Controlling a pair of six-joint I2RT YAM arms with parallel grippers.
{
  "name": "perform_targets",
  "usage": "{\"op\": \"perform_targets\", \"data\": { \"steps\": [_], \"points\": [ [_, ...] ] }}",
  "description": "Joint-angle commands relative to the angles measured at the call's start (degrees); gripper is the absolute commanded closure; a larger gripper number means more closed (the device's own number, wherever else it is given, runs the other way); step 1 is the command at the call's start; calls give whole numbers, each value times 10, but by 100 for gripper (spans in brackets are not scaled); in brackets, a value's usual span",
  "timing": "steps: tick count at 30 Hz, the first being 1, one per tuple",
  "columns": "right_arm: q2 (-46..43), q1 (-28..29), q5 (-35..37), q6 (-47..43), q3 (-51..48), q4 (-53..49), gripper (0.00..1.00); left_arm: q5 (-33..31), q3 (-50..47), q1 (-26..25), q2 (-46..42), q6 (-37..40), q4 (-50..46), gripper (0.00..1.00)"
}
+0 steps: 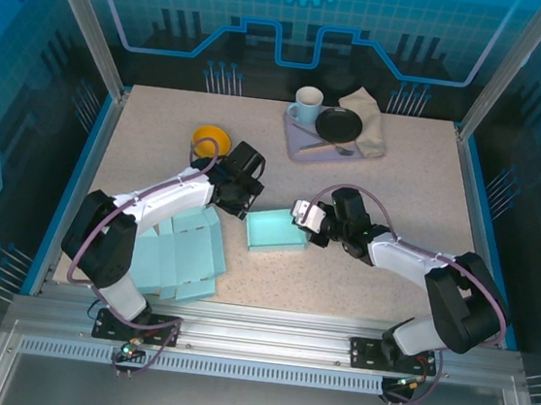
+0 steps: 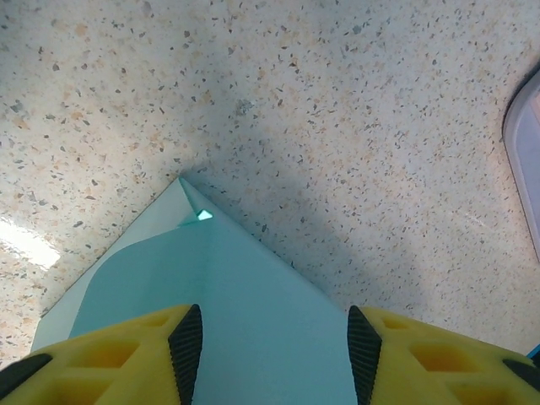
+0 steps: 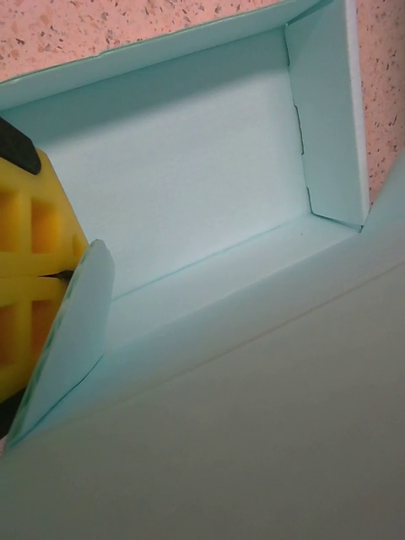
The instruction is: Fold the paper box
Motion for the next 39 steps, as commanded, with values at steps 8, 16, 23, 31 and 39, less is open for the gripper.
{"op": "perform_targets", "data": {
  "steps": [8, 16, 23, 31, 39],
  "points": [
    [-4, 26, -73, -27, 52, -11, 88, 30, 103, 6, 26, 112, -26, 28],
    [-35, -58, -137, -44, 77, -84, 62, -5, 128, 62, 11, 241, -69, 28],
    [-42, -119, -157, -67, 101, -132, 45, -7, 127, 92, 16, 280, -72, 28],
    [10, -158, -216, -111, 171, -238, 35, -25, 136, 95, 16, 324, -65, 28],
    [69, -99, -219, -67, 163, -161, 35, 10, 149, 93, 37, 342, -39, 29]
  ]
}}
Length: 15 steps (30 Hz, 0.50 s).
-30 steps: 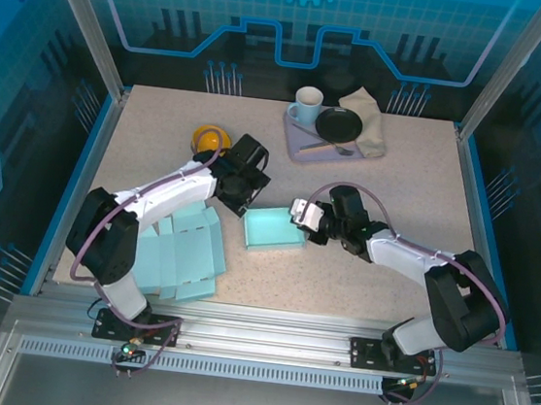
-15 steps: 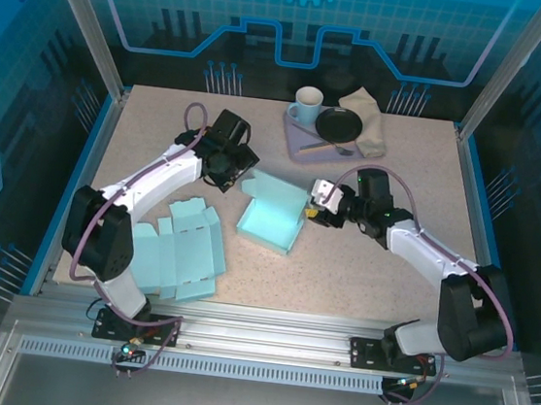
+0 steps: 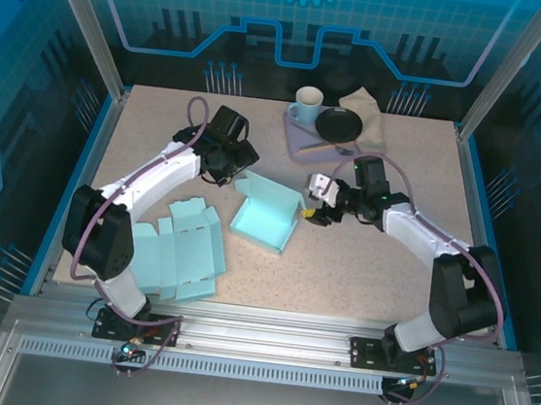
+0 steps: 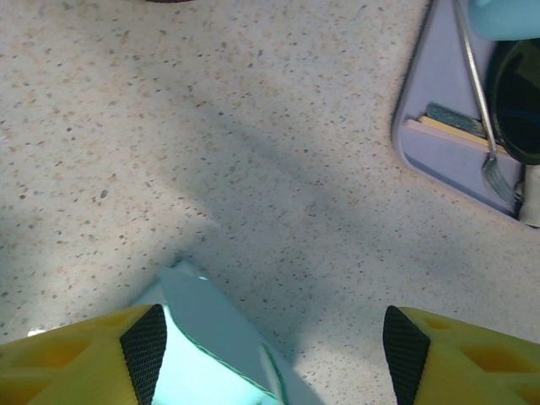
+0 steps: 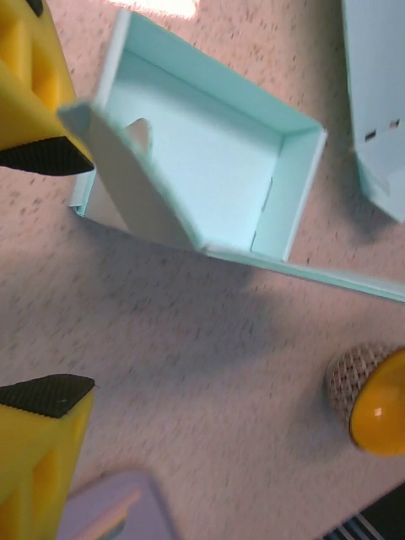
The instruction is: Fold the paper box
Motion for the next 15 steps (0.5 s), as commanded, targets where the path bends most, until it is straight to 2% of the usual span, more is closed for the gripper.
{"op": "perform_targets", "data": {
  "steps": [1, 11, 15],
  "points": [
    [29, 13, -23, 20, 8, 17, 35, 22, 21, 0, 18, 17, 10, 29],
    [51, 58, -6, 34, 13, 36, 35, 32, 6, -12, 44, 9, 25, 30],
    [52, 62, -22, 57, 13, 59, 37, 44, 7, -22, 52, 5, 31, 31]
  ]
}}
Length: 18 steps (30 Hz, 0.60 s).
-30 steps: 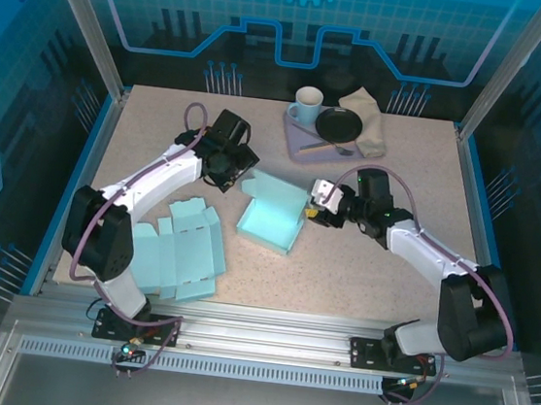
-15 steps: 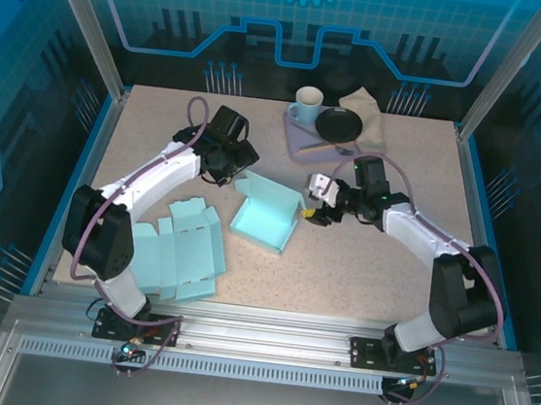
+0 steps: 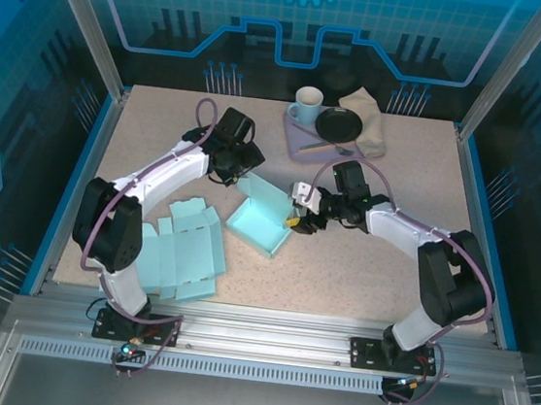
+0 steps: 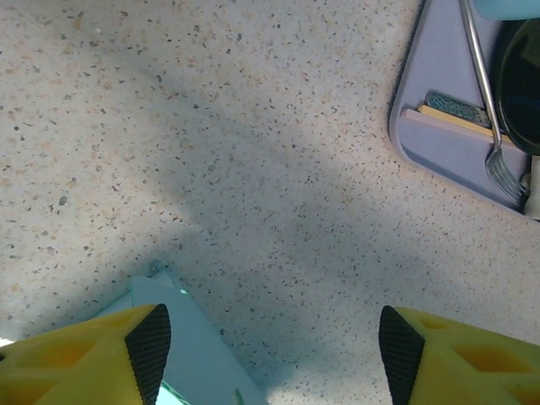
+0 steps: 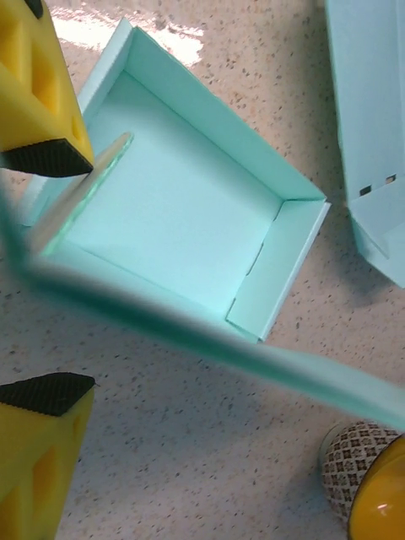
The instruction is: Fold the paper box
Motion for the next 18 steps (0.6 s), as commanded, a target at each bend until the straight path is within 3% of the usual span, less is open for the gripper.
{"op": "perform_targets", "data": {
  "steps": [1, 4, 9, 14, 18],
  "points": [
    [10, 7, -25, 29, 15, 33, 39, 33, 1, -15, 15, 3, 4, 32],
    [20, 12, -24, 36, 27, 31, 50, 41, 1, -26, 19, 0, 6, 33],
    [30, 27, 5, 34, 32, 39, 87, 44, 4, -35, 16, 3, 4, 34],
    [17, 27, 49, 48, 4, 79, 100, 15, 34, -33, -4, 29, -30, 32],
    [-1, 26, 66, 45, -22, 102, 100, -1, 52, -15, -45, 41, -55, 24]
  ]
}}
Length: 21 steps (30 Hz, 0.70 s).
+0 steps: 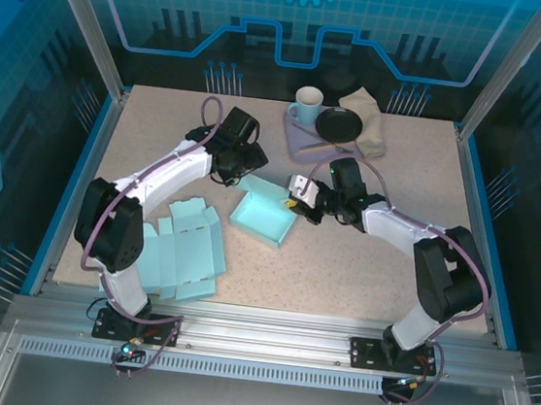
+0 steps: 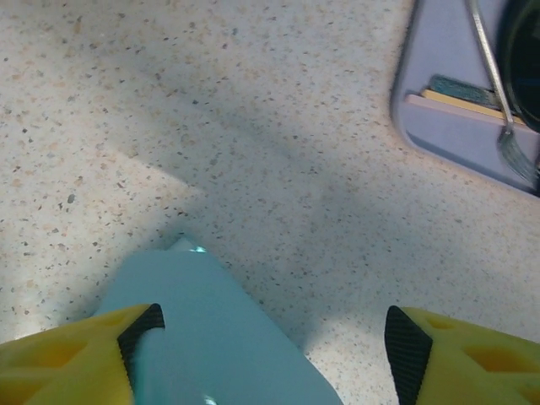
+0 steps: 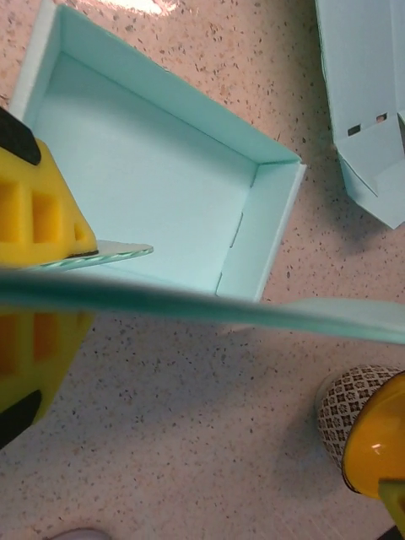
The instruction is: Fold the paper box
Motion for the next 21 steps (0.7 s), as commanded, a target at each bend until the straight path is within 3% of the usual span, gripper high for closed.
{"op": "perform_targets", "data": {
  "steps": [1, 11, 15, 21],
  "points": [
    [-21, 15, 17, 2, -28, 35, 100, 18, 28, 6, -54, 17, -26, 23],
    [-92, 15, -12, -10, -67, 34, 100, 22, 50, 64, -51, 135, -79, 15],
    [-108, 15, -19, -11, -69, 28, 100, 87, 42, 69, -29, 137, -56, 15],
    [-121, 15, -17, -18, -71, 16, 100, 197, -8, 67, -28, 60, 42, 15]
  ]
}}
